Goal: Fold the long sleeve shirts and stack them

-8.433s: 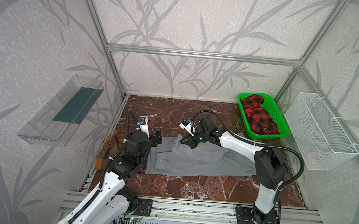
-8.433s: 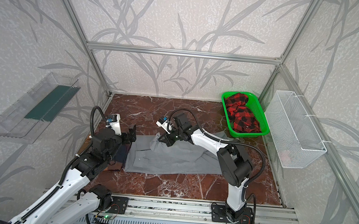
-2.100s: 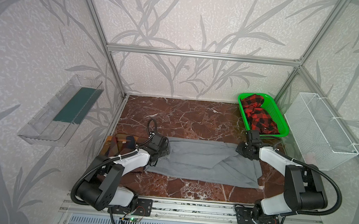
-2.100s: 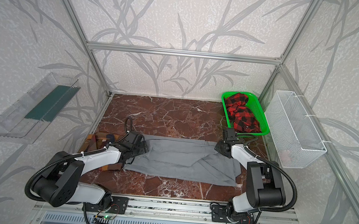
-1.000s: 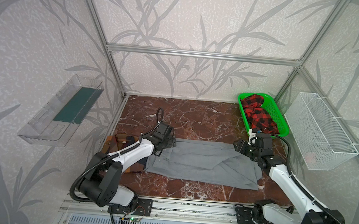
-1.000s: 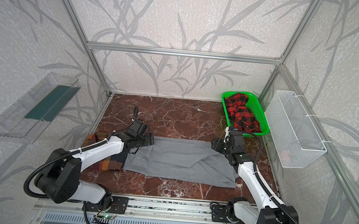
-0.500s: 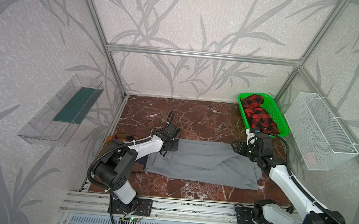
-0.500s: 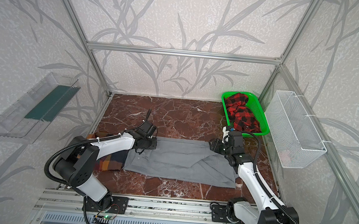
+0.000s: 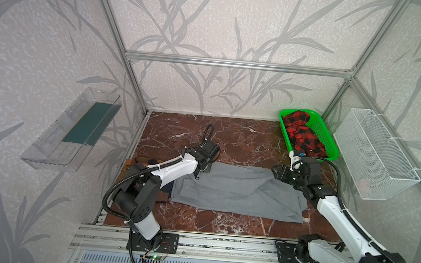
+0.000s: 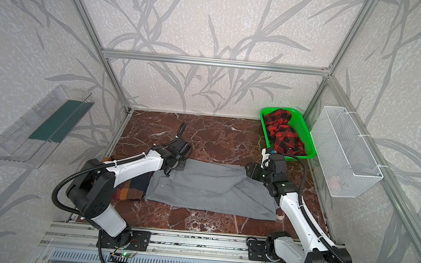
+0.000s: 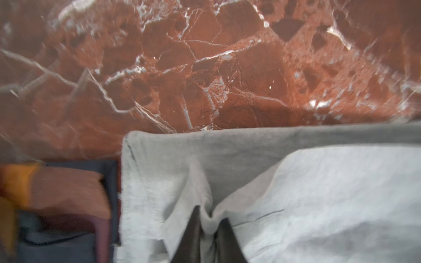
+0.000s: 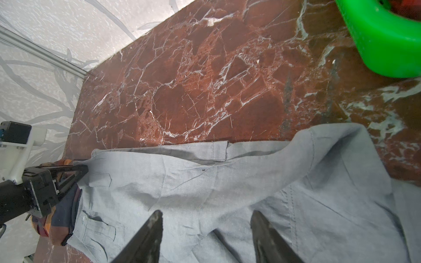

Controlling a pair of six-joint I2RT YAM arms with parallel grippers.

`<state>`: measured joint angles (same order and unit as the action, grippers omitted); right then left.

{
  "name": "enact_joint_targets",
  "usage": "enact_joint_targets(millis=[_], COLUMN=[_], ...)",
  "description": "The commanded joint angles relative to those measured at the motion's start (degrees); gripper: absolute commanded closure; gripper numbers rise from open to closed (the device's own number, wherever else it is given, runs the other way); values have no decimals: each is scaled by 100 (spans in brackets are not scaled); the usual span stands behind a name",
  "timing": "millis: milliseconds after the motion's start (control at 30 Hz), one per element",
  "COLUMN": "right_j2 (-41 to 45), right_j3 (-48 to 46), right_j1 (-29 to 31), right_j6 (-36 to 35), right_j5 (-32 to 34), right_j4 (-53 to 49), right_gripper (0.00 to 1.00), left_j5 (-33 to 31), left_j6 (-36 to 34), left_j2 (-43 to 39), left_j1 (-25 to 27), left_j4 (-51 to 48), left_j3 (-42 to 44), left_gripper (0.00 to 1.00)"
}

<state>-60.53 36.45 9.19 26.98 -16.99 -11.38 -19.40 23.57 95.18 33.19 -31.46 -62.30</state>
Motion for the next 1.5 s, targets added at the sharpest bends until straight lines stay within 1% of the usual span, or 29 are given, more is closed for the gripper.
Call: enact_joint_targets(millis=[0, 67, 100, 200, 300, 367, 433, 533, 600, 700, 800, 867, 900, 933, 1033, 1100, 1167, 1300, 1467], right_j2=[-105, -162, -192, -336, -530, -695, -858, -1074, -1180, -1223, -926, -678, -609, -583, -701, -779, -802, -867, -1192], right_j3=[-129, -121, -122, -125, -66, 39, 143, 171, 114, 73, 206, 363, 379, 391, 546, 498, 326, 202, 149], right_j1=[39, 66, 74, 112, 323, 601, 819, 1064, 1200, 1252, 1254, 1255, 1259, 1245, 1252, 1246, 1252, 1287, 1418], right_j6=[67, 36, 20, 40, 241, 401, 589, 1096, 1289, 1427, 1302, 1173, 1129, 1061, 1110, 1275, 1503, 1763, 2021], right_j5=[-76, -70, -47, 0, 458, 1015, 1349, 1589, 1597, 1680, 1760, 1938, 1958, 1867, 1595, 1400, 1322, 1628, 1726], right_j4=[74, 65, 54, 3, -303, -653, -951, -1233, -1190, -1160, -1226, -1263, -1165, -1025, -1150, -1154, -1052, -1304, -1268], right_gripper=[38, 38, 38, 39, 41, 41, 41, 40, 40, 40, 44, 47, 48, 50, 55, 58, 60, 61, 61], left_j5=[-701, -879, -959, -1084, -875, -765, -631, -478, -320, -41, 110, 194, 237, 252, 76, -94, -90, -24, 419], left_j6=[168, 303, 379, 591, 679, 787, 872, 971, 942, 921, 953, 931, 928, 923, 865, 797, 751, 869, 992], left_j2=[265, 334, 354, 376, 471, 574, 678, 698, 657, 563, 321, 95, 7, -82, -187, -82, 70, 228, 300], left_j1=[90, 96, 99, 97, 100, 97, 92, 85, 89, 78, 83, 80, 84, 81, 65, 18, -3, -6, -8], left_j4=[-842, -1043, -1119, -1213, -1238, -1302, -1405, -1552, -1526, -1600, -1695, -1705, -1714, -1723, -1730, -1800, -1837, -1787, -1465], left_j3=[-203, -230, -230, -188, -190, -219, -279, -349, -344, -424, -466, -464, -458, -464, -419, -399, -341, -235, -33], left_gripper=[64, 52, 50, 46, 45, 45, 45, 44, 43, 42, 41, 27, 5, 1, 1, 1, 2, 4, 4])
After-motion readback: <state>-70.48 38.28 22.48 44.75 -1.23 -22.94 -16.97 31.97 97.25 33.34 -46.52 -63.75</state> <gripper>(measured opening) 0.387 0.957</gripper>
